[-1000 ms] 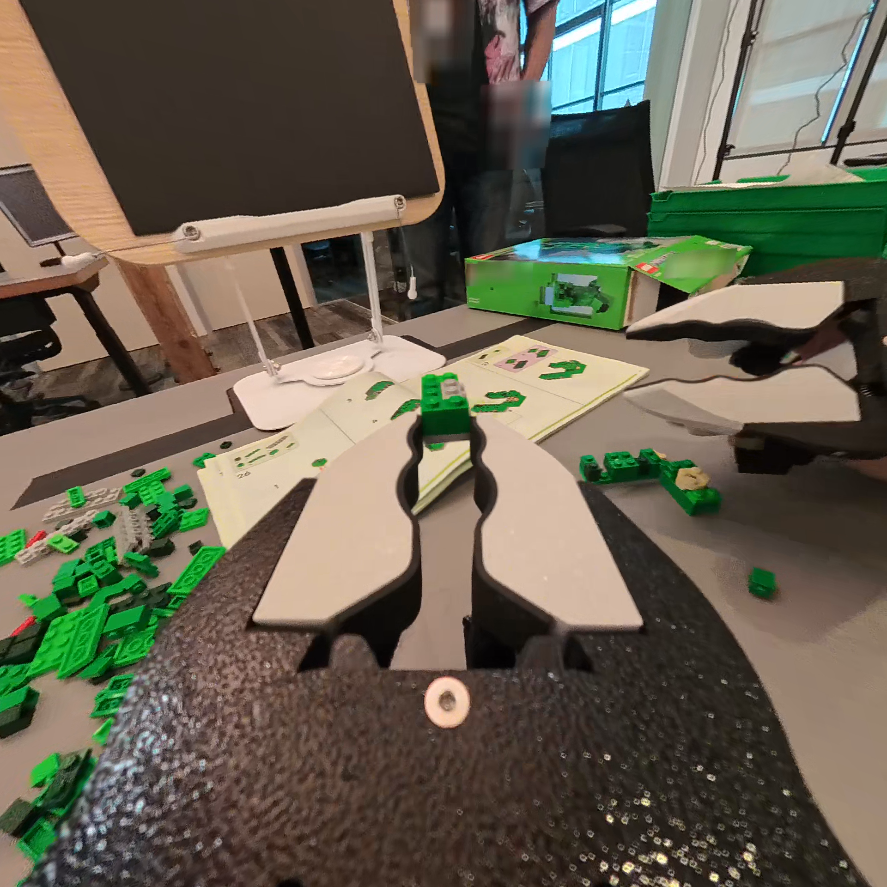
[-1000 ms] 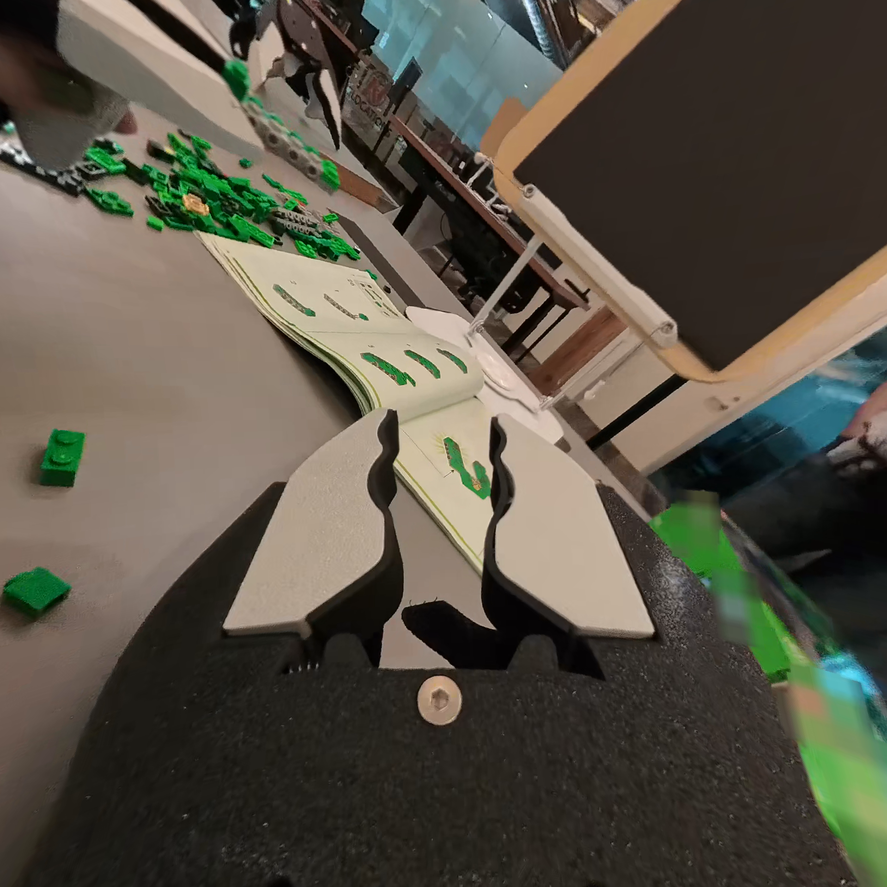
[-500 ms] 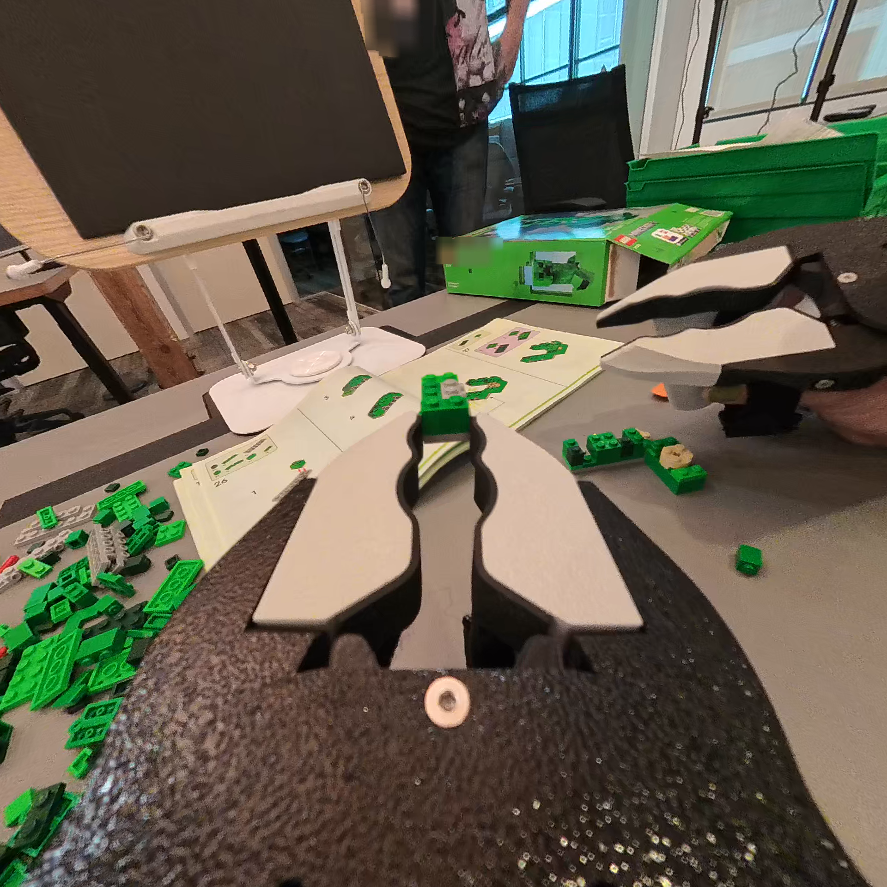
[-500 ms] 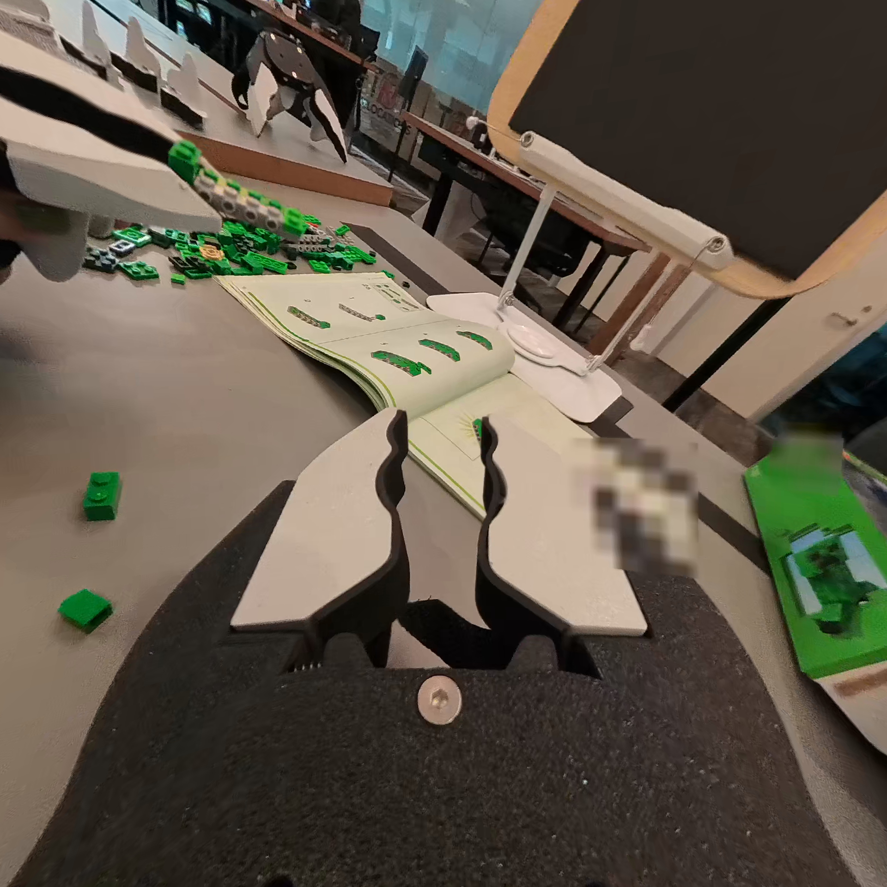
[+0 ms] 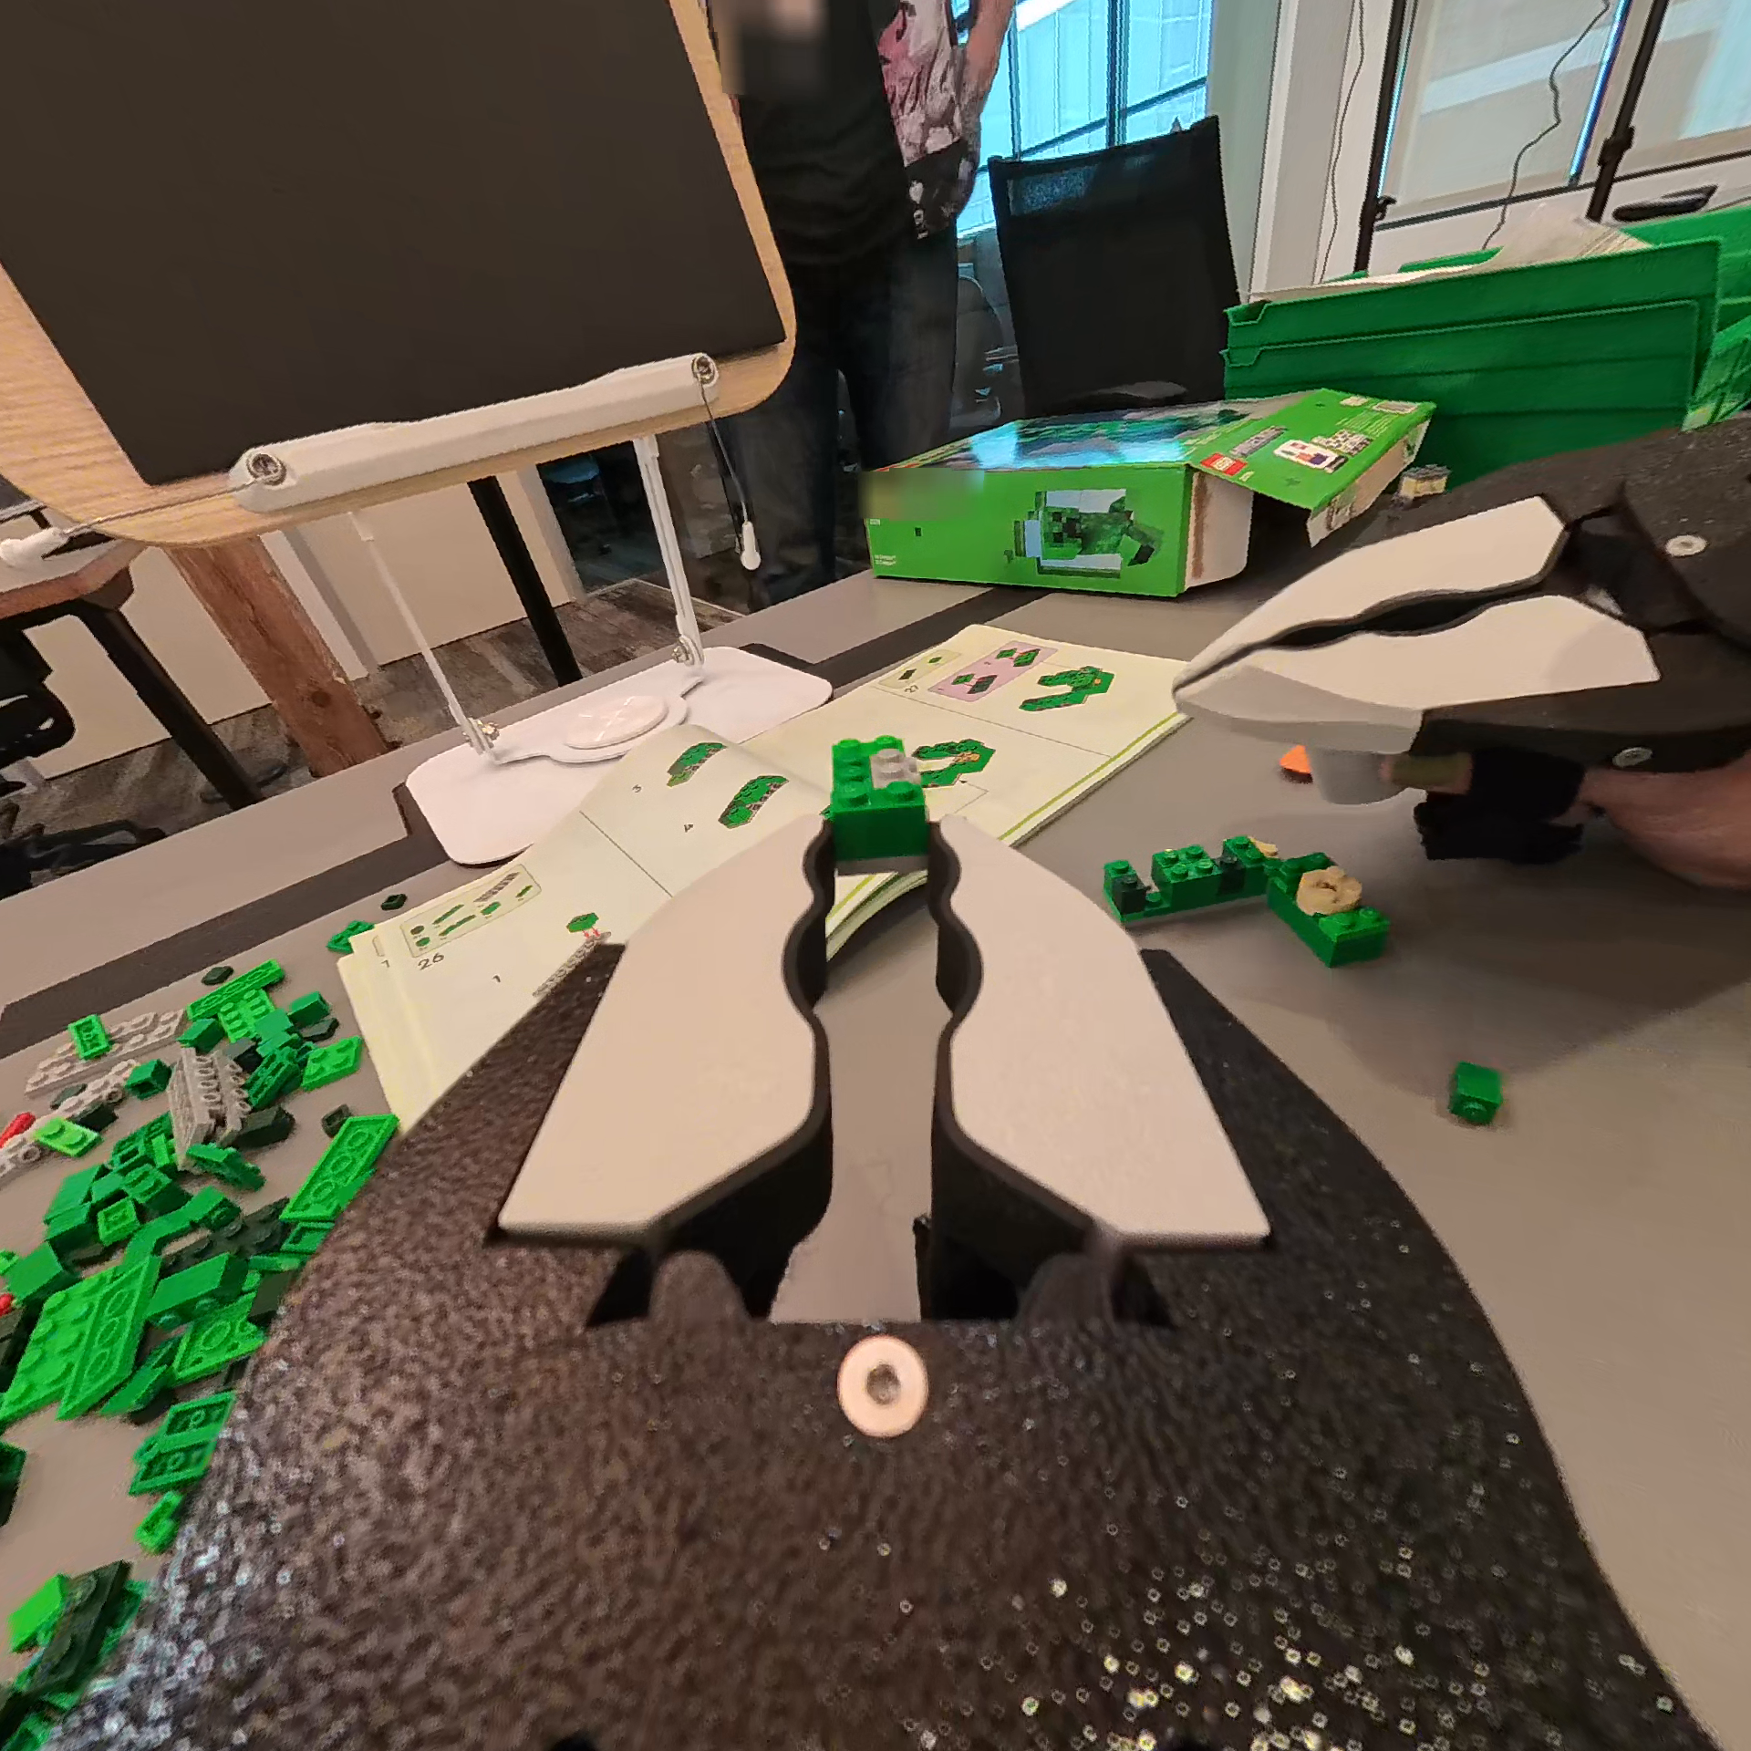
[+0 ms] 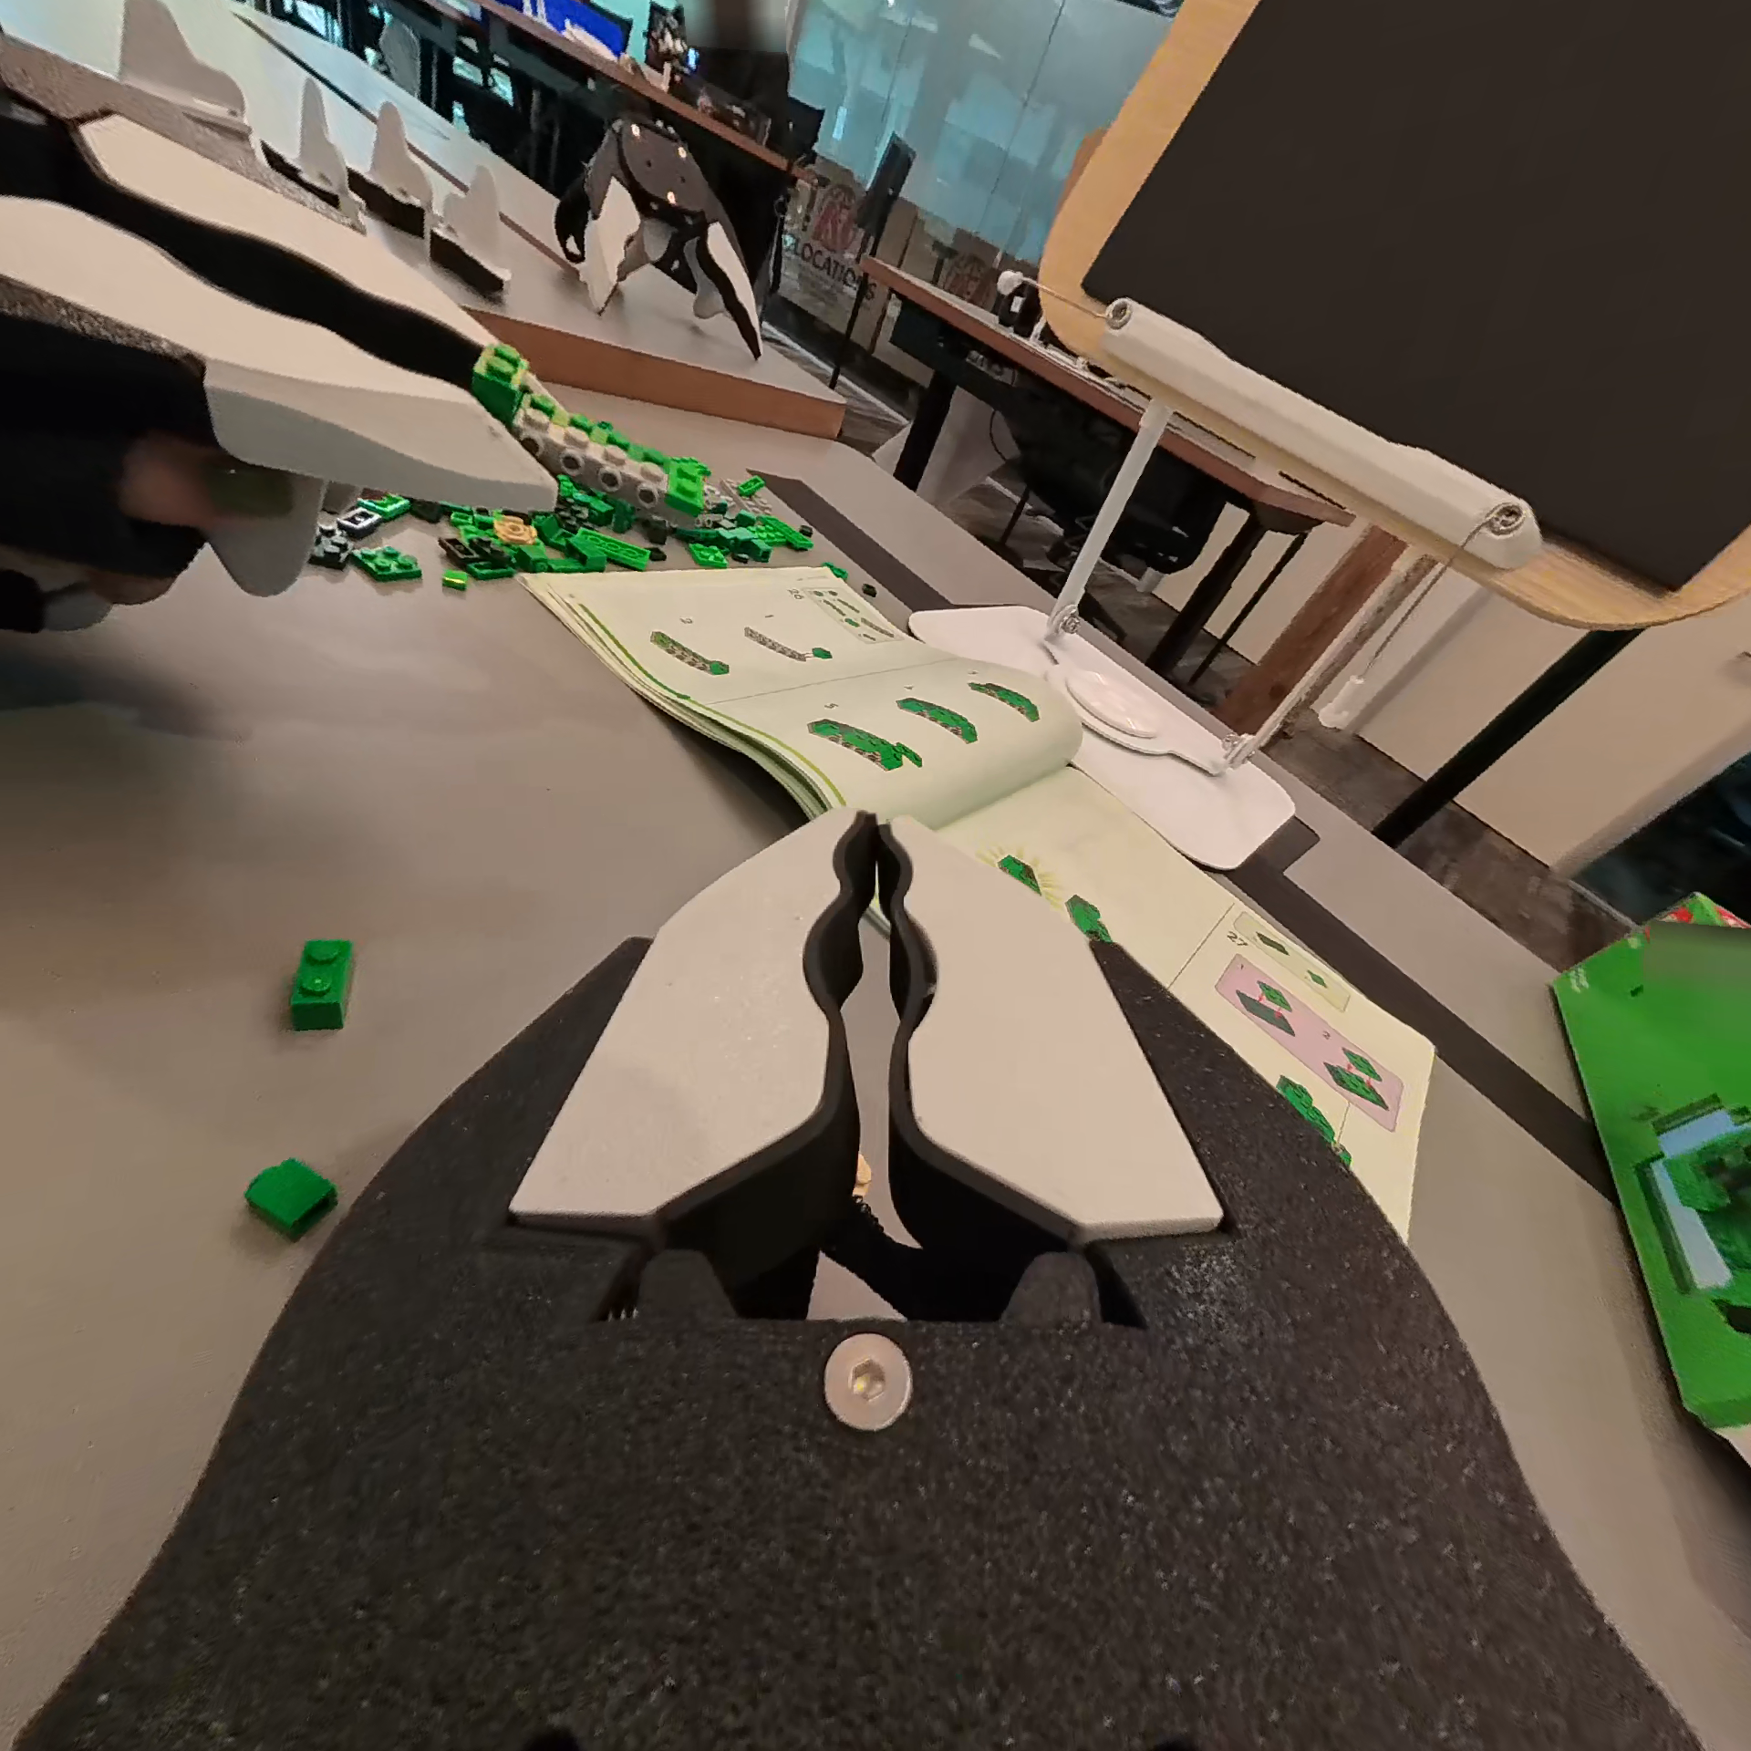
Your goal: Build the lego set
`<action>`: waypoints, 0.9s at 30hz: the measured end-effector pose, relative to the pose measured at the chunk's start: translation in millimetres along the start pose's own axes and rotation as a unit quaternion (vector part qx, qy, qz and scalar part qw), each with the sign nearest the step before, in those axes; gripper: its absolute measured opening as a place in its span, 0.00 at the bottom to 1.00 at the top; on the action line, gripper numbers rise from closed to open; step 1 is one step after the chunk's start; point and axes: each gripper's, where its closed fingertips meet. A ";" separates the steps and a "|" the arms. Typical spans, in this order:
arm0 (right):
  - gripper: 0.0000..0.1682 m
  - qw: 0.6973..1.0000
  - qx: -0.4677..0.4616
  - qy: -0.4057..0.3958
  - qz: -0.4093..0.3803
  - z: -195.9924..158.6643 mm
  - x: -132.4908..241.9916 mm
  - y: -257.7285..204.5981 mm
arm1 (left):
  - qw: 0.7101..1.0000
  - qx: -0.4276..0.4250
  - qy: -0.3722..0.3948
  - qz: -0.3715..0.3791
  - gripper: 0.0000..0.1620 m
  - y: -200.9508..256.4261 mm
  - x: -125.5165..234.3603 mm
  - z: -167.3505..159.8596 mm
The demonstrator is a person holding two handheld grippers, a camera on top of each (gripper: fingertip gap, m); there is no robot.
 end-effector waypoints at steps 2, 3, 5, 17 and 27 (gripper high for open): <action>0.00 1.000 0.002 0.001 -0.001 0.3 0.4 -0.1 | 1.000 -0.005 -0.002 0.000 0.11 1.2 -0.6 -0.7; 0.00 1.000 0.005 0.002 0.000 0.4 0.3 -0.8 | 1.000 -0.006 -0.004 -0.002 0.11 2.2 -1.0 -1.1; 0.00 1.000 0.012 0.001 0.000 0.5 0.3 -2.0 | 1.000 -0.008 -0.005 -0.005 0.11 3.8 -1.6 -1.5; 0.00 1.000 0.014 0.009 0.010 2.0 3.1 -4.4 | 1.000 -0.008 -0.008 -0.013 0.11 8.0 -2.9 -3.1; 0.00 0.999 0.029 0.002 0.015 0.9 1.4 -8.2 | 1.000 -0.001 -0.009 -0.017 0.11 8.0 -3.2 -4.3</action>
Point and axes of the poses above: each gripper's, where its closed fingertips meet, x back along the fingers, z out of its top, y = z × x across the jaws, and after that the axes turned 6 degrees about x, right-handed
